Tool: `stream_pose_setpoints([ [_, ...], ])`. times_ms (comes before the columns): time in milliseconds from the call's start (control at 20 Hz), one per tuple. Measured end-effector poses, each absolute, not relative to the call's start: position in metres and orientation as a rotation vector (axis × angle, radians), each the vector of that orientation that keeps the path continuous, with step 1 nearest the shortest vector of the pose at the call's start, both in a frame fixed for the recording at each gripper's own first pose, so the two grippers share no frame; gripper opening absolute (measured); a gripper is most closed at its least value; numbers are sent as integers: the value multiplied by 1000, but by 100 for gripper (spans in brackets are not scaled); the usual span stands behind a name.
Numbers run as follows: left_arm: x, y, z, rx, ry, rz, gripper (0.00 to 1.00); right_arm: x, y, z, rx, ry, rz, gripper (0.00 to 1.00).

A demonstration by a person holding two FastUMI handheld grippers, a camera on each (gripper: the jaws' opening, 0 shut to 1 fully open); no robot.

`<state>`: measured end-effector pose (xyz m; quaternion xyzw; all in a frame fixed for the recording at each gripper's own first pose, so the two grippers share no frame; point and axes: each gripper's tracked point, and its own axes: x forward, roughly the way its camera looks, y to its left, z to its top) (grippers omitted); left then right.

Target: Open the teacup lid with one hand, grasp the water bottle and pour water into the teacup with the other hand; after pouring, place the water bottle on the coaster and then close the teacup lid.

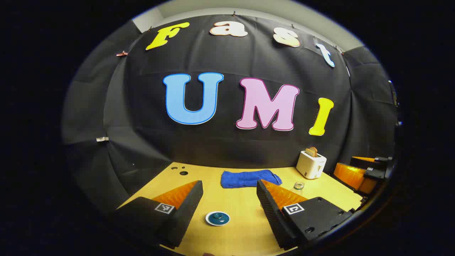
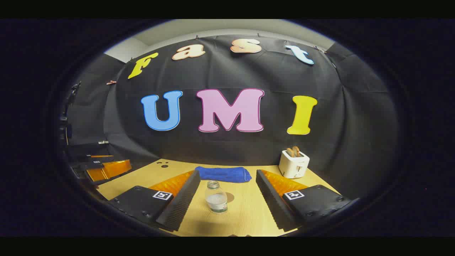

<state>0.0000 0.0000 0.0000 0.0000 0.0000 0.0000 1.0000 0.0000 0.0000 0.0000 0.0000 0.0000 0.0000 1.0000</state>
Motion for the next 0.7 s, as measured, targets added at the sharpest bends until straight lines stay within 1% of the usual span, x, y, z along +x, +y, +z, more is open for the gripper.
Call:
stream_pose_setpoints([
  [250, 9, 2, -17, 55, 14, 29, 95, 9, 0, -24, 15, 34, 48, 98],
  [700, 16, 6, -47, 49, 68, 53, 95, 16, 7, -55, 18, 97, 110, 98],
])
